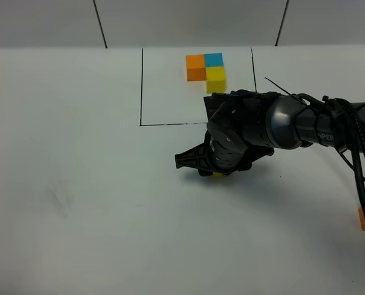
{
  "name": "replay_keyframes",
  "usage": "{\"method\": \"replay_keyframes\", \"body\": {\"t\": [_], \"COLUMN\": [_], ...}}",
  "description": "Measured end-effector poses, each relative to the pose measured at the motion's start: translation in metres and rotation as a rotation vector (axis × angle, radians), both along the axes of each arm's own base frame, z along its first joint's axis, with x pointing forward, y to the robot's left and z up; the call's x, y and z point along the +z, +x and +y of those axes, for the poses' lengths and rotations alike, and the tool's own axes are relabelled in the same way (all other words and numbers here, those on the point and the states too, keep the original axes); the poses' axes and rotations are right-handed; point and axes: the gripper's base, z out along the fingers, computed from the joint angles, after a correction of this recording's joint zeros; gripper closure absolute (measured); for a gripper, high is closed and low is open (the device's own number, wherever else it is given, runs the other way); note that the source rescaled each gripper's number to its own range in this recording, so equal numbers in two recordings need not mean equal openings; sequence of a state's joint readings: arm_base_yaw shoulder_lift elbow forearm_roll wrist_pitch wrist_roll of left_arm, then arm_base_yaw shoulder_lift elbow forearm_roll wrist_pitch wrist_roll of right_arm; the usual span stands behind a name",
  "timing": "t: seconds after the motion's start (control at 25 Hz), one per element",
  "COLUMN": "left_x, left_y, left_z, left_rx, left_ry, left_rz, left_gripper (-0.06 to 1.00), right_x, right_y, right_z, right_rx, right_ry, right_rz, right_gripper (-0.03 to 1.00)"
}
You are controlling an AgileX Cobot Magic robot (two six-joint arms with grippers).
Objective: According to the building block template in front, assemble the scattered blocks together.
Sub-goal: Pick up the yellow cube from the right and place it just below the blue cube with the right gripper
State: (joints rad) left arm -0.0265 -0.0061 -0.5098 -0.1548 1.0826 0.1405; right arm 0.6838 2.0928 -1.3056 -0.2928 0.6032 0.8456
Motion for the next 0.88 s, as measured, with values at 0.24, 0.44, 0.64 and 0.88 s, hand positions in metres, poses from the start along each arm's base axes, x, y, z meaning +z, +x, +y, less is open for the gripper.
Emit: {"method": "replay_keyframes", "body": {"t": [0.24,0.44,0.64,0.88], "left_x": [0.0000,0.0000,0.0000,0.0000], "left_y": [0.0000,0.0000,0.0000,0.0000], "left_z": [0.0000,0.0000,0.0000,0.0000], "left_rx": [0.000,0.000,0.000,-0.001], "left_ry": [0.000,0.000,0.000,0.001], "left_rz": [0.000,0.000,0.000,0.000], "left_gripper": [0.32,0.32,0.32,0.32], "right_x": [0.0000,0.0001,0.0003,0.0000], "right_y": [0.0001,0.0002,0.0011,0.0011], "right_z": [-0.0007,-0.0005,-0.0005,-0.0004], "right_rx": [-0.006,-0.007,-0.006,-0.020], "right_ry": [-0.006,-0.004,0.000,0.004], "right_rz": [0.000,-0.002,-0.010,-0.009], "right_gripper": [0.70,0.70,0.70,0.70]}}
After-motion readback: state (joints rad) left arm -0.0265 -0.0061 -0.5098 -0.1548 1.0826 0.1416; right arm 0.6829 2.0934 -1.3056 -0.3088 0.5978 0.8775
